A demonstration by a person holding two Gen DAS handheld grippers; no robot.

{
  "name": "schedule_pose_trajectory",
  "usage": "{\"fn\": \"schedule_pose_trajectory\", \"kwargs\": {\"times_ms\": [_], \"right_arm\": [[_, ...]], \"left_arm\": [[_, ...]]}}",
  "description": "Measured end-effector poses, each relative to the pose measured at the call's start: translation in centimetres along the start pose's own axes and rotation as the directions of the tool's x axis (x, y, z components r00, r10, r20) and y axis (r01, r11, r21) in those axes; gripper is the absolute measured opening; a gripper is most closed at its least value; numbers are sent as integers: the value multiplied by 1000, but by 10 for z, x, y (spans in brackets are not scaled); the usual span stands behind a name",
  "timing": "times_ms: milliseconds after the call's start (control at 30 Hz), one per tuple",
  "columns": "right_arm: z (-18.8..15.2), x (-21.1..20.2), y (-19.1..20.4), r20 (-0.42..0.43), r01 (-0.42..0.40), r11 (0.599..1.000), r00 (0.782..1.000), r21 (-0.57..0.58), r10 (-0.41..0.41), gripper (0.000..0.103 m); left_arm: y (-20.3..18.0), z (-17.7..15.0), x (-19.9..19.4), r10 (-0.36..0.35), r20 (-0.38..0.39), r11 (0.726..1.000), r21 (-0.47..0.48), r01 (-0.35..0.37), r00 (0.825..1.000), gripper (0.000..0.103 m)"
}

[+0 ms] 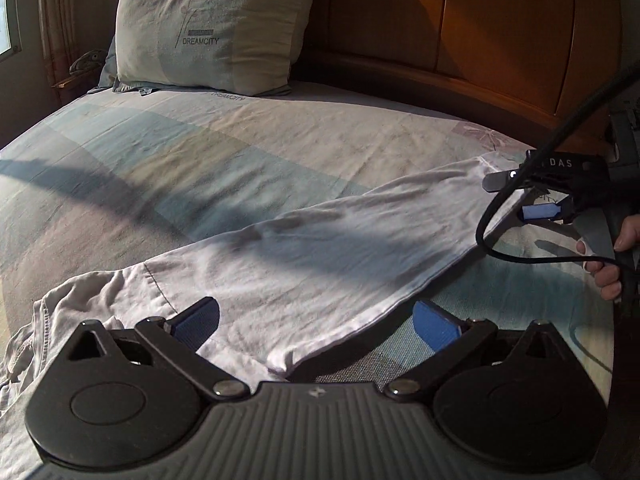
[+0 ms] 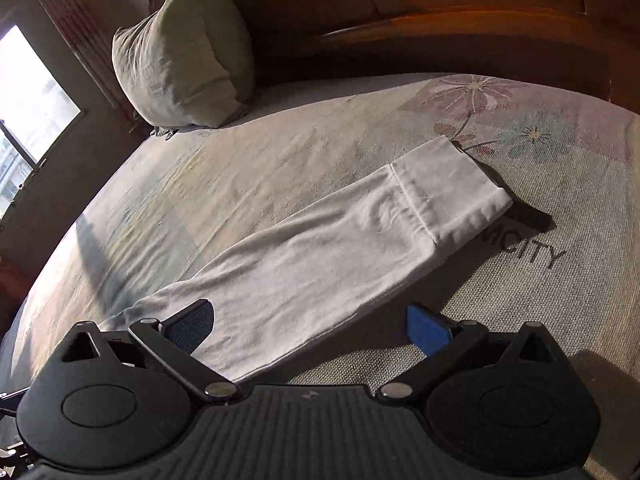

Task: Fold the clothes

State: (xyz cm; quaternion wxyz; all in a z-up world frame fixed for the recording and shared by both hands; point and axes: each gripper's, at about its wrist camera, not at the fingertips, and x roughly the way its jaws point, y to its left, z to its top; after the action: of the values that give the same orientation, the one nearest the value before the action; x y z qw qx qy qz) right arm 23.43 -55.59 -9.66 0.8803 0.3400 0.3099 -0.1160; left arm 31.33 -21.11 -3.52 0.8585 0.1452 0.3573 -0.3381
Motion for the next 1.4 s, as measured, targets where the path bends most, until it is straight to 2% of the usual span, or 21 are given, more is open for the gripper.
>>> {"fn": "schedule_pose_trajectory", "kwargs": {"times_ms": [133,367,500,633,767,967,1133,1233,1400], "right_arm": [[6,3,-12,36,-58,993,998,108,54,103],[12,9,-30,114,-159,951,985,265,133,103],[17,13,-42,165,-217,904,972,368,166,103],[5,6,-46,180,-258,857,964,446,197,103],[9,15,-39,155,-258,874,965,411,212,103],[40,36,-42,211,-238,888,964,394,164,103],[21,37,-21,141,-275,876,961,395,238,103],[24,48,-3,105,-238,930,971,280,216,103],[41,60,14,69,-232,951,972,204,223,103]], "left_arm": [[-2,6,9,9,-14,1000,8,-8,1000,102],[-3,14,16,18,-36,1000,12,-18,999,102],[-3,16,17,17,-37,1000,-6,-17,999,102],[-4,17,18,19,-36,1000,-24,-20,999,102],[-3,20,20,20,-47,998,-54,-22,999,102],[-1,22,14,24,-43,998,-49,-27,999,102],[4,22,11,42,-47,998,-53,-45,998,102],[9,21,4,53,-38,997,-59,-56,998,102],[21,8,-12,99,-23,993,-58,-101,995,102]]}}
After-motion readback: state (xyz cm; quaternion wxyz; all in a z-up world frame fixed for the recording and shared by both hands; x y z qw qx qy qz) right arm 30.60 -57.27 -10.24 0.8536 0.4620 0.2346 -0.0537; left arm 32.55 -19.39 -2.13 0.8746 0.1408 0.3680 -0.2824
